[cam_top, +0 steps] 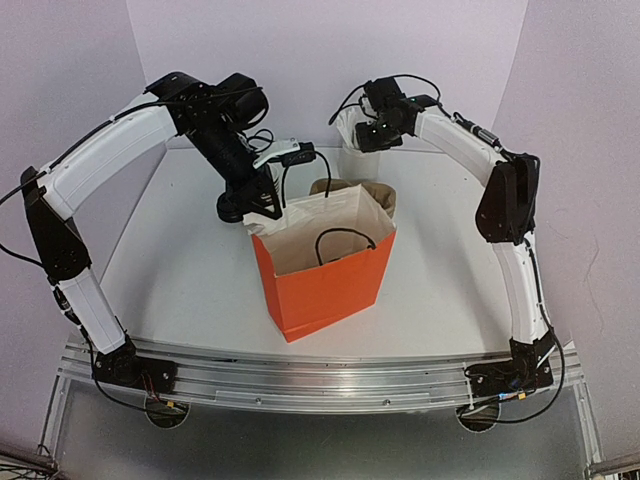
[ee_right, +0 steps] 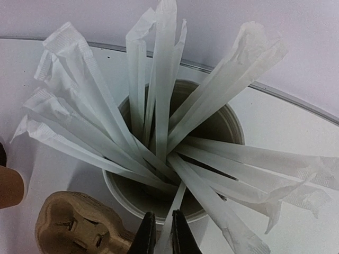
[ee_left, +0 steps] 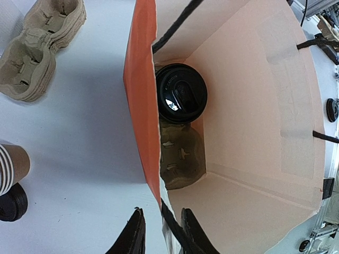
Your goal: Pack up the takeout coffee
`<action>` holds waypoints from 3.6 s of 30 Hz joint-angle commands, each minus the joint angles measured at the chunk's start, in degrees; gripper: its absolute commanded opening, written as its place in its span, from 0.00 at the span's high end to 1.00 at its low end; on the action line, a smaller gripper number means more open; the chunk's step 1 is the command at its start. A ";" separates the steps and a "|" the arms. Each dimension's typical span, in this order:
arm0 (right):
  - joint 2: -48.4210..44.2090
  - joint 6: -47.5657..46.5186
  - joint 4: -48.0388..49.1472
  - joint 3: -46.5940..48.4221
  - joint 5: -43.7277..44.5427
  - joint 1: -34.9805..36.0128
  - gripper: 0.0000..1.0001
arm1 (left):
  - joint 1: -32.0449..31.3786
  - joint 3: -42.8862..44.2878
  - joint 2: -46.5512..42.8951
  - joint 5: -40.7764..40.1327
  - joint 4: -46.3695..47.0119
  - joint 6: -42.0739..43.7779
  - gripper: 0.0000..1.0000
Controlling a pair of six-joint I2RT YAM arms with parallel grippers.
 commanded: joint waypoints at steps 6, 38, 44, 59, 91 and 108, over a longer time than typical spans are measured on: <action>-2.08 -1.99 1.64 2.14 2.42 -0.14 1.00 | 0.38 1.40 -2.40 -0.43 -7.28 -0.10 0.77; -44.66 1.47 0.74 -15.36 -22.74 -0.13 1.00 | 0.38 -1.23 -5.71 -2.01 -5.20 -0.66 0.77; -52.84 12.89 -2.07 -24.47 -50.54 -0.16 1.00 | 0.39 -2.07 -6.95 -2.50 -4.56 -1.05 0.76; -69.23 20.08 -3.12 -43.96 -61.29 -0.15 1.00 | 0.41 -1.33 -6.48 -1.91 -4.62 -1.40 0.76; -41.63 12.24 -10.88 -22.94 -27.14 15.40 0.21 | 6.76 1.84 -11.90 -4.59 -3.09 -0.49 0.73; -54.54 22.30 -9.47 -49.23 1.63 -12.81 0.06 | 36.98 -30.14 -35.35 -21.40 30.77 -29.62 0.28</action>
